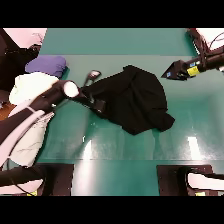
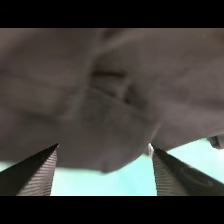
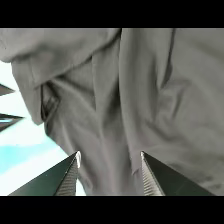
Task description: Fold the shirts.
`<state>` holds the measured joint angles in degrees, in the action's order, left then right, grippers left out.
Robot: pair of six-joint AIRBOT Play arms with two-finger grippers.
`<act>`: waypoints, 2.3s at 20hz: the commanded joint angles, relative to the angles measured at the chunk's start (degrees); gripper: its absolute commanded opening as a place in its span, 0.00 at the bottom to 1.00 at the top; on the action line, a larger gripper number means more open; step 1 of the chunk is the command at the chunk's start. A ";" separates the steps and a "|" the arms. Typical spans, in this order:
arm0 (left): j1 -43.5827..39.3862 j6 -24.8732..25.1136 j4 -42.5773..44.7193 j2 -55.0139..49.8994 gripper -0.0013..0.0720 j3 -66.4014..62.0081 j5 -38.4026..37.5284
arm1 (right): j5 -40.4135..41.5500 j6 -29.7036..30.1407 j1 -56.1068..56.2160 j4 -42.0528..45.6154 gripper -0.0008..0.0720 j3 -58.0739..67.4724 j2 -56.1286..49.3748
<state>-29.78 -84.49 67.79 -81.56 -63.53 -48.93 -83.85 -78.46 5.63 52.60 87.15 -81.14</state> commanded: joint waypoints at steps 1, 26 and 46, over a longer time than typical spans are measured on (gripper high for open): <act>-4.57 -3.02 2.64 -5.49 0.90 -0.26 3.41 | 2.25 0.00 -0.39 -0.09 0.62 -8.66 5.73; 4.57 -1.03 8.85 7.87 0.06 -6.64 -10.43 | 10.08 0.33 -5.27 0.76 0.93 -41.66 11.58; 9.29 3.23 -2.75 19.96 0.06 3.67 -24.90 | 3.30 2.03 -12.52 8.92 0.03 -37.88 24.11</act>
<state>-20.97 -83.61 74.28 -63.70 -64.82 -70.87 -75.46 -75.94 -1.32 57.69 45.89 -61.54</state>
